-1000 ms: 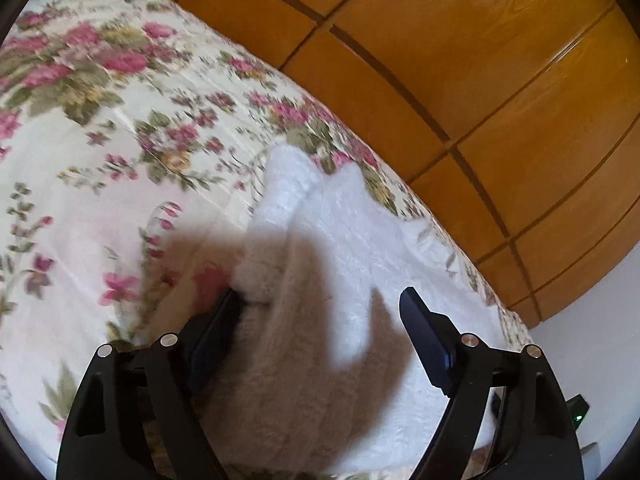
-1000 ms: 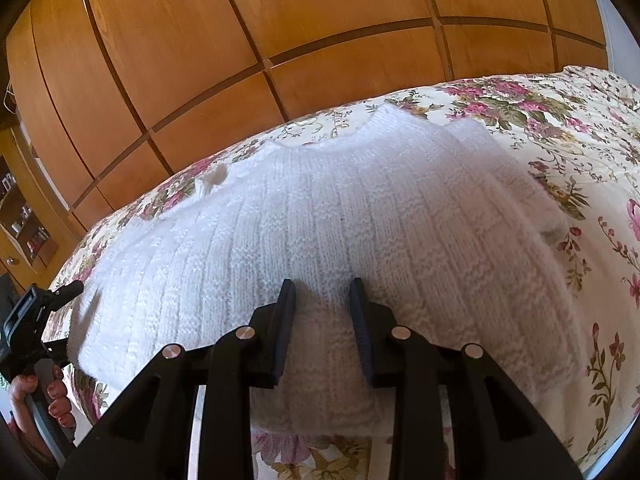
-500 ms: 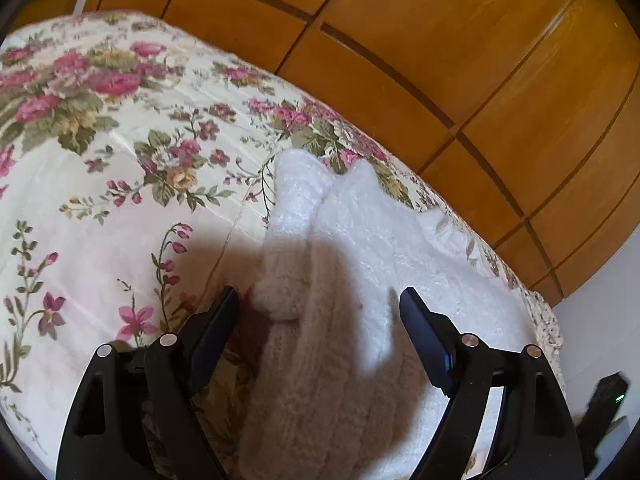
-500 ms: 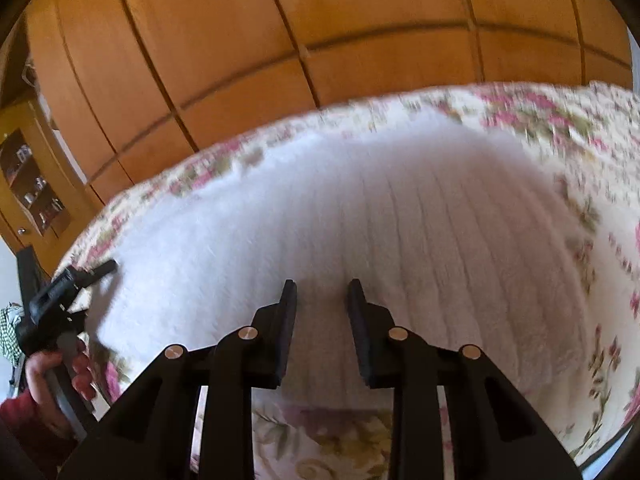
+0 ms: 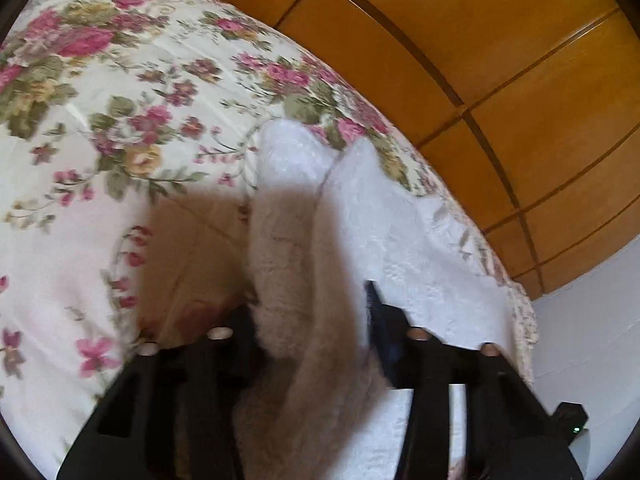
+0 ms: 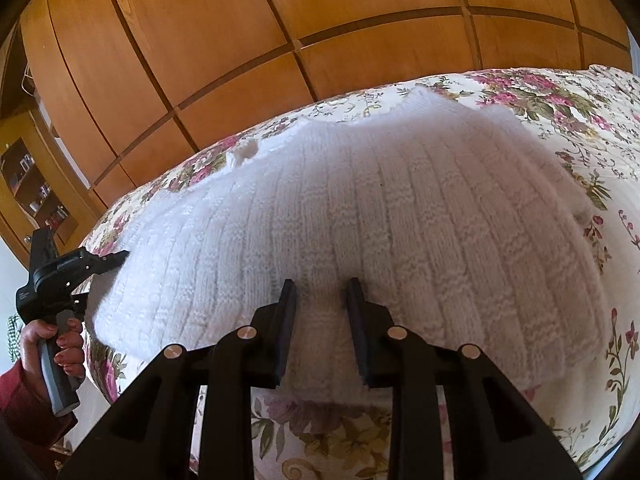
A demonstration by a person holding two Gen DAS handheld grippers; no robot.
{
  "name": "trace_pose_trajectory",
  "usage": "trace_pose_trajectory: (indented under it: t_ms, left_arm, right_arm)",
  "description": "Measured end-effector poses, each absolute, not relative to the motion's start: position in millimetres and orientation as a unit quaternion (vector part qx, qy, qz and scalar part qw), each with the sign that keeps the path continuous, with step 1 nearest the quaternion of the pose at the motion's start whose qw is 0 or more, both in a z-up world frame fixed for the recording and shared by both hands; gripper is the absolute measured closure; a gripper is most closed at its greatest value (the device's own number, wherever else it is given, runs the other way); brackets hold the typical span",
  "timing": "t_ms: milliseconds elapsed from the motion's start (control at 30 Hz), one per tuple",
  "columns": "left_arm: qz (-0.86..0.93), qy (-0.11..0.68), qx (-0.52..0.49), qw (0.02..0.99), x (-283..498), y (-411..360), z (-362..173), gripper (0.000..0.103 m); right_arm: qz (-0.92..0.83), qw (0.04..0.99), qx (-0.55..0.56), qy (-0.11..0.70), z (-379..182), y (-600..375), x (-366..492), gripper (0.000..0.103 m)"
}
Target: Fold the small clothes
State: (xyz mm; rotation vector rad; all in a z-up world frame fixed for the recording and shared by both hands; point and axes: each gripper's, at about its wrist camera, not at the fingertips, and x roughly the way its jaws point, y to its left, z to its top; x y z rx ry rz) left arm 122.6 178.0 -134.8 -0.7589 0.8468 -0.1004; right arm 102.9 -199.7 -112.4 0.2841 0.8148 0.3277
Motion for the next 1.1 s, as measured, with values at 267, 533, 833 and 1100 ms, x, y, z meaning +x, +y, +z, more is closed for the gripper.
trace_pose_trajectory:
  t_ms: [267, 533, 833, 1100]
  left_arm:
    - [-0.080, 0.347, -0.309, 0.882, 117, 152, -83, 0.078]
    - [-0.151, 0.303, -0.264, 0.903, 122, 107, -23, 0.079]
    - [-0.216, 0.297, -0.243, 0.898, 135, 52, -3, 0.080]
    - [-0.252, 0.312, -0.217, 0.890, 151, -2, -1, 0.080]
  right_arm:
    - [0.163, 0.894, 0.139, 0.393, -110, -201, 103, 0.075]
    - [0.141, 0.906, 0.140, 0.375, -87, -225, 95, 0.060]
    - [0.092, 0.910, 0.116, 0.386, -105, -259, 90, 0.052]
    - [0.101, 0.916, 0.120, 0.370, -103, -264, 84, 0.049]
